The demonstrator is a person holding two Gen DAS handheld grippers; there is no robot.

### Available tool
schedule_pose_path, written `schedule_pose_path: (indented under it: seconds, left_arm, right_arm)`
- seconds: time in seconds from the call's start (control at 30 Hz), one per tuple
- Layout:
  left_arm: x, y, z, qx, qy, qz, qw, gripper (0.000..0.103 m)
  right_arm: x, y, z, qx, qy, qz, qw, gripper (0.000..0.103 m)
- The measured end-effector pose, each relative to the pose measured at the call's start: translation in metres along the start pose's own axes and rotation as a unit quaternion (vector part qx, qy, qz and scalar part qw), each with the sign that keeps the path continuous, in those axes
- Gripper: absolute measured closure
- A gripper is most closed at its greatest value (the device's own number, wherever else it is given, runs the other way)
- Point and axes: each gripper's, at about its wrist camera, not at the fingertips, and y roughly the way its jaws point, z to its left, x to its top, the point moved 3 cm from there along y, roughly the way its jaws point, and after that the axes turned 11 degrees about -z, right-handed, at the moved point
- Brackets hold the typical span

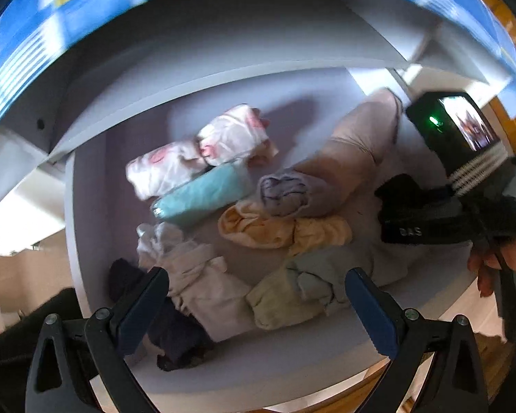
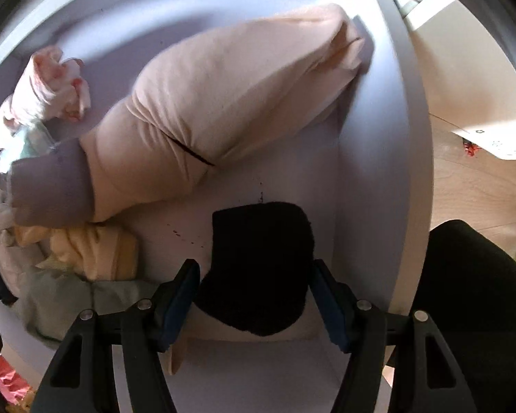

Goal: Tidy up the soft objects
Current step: 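Grasp the black sock in the drawer with the right gripper, then grasp the grey-green rolled cloth with the left gripper while the right holds the sock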

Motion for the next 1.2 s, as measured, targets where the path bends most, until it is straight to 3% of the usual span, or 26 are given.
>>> schedule_pose_path:
  seconds: [0.2,0.43,0.6,0.73,1.03,1.1,1.2]
  left_arm:
    - [-0.009,0.010,-0.005,0.002,0.013,0.022,0.9997,0.000]
    - [-0.011,0.014,0.001,-0.007,-0.009,0.025,0.9996,0.000]
    - [-0.007,0.017,-0.003,-0.032,-0.018,0.029,0.9989,0.000]
    - [-0.005,0.021,-0.022,-0.048,0.004,0.038,0.9981,0.000]
    - [-0.005,0.052,-0.060,-0.069,0.062,0.068,0.9934,0.001]
    - [-0.009,0.060,-0.067,-0.081,0.068,0.081,0.9911,0.018]
    - [-0.019,0.069,-0.081,-0.078,0.101,0.102,0.9865,0.032]
  right_arm:
    - [-0.007,0.007,0.005,-0.017,-0.029,0.001,0.999,0.047]
    - [-0.016,-0.001,-0.006,0.000,-0.022,0.003,1.000,0.057]
    - [-0.021,-0.021,-0.017,0.040,0.010,-0.012,0.999,0.058]
    - [-0.022,-0.042,-0.021,0.065,0.025,-0.035,0.997,0.058]
    - [-0.027,-0.070,-0.031,0.076,0.057,-0.056,0.994,0.058]
    - [-0.025,-0.074,-0.034,0.075,0.063,-0.058,0.994,0.058]
    - [-0.019,-0.078,-0.043,0.076,0.073,-0.061,0.993,0.058]
